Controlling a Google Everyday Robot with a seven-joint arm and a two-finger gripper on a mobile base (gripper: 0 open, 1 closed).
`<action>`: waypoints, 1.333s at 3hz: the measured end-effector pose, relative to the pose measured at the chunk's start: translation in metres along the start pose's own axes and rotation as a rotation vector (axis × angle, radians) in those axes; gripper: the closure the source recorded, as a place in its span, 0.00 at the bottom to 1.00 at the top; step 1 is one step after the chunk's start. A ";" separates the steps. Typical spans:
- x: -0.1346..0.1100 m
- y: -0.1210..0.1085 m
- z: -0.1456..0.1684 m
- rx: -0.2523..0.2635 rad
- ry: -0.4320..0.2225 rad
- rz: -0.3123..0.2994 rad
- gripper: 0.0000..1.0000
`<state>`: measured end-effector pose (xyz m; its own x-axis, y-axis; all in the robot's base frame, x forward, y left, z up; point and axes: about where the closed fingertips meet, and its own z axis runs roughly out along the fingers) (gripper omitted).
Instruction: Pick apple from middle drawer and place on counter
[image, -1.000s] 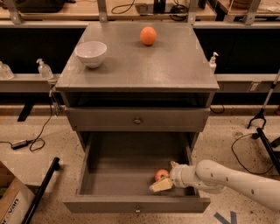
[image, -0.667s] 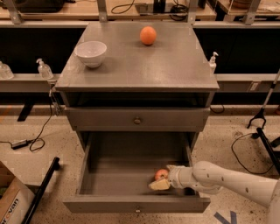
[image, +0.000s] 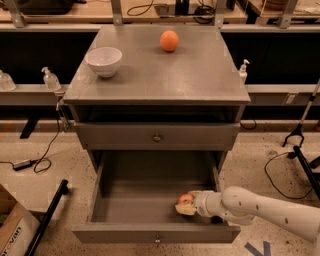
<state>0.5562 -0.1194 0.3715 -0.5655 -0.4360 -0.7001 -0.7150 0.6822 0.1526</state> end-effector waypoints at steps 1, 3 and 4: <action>-0.024 0.009 -0.034 -0.026 -0.025 -0.034 0.96; -0.122 0.054 -0.174 -0.125 -0.119 -0.307 1.00; -0.186 0.075 -0.249 -0.145 -0.161 -0.428 1.00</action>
Offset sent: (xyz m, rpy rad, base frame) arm -0.0643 -0.0095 0.2356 0.0522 -0.1788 0.4093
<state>0.5054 -0.1332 0.6872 -0.1454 -0.5556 -0.8187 -0.9263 0.3672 -0.0848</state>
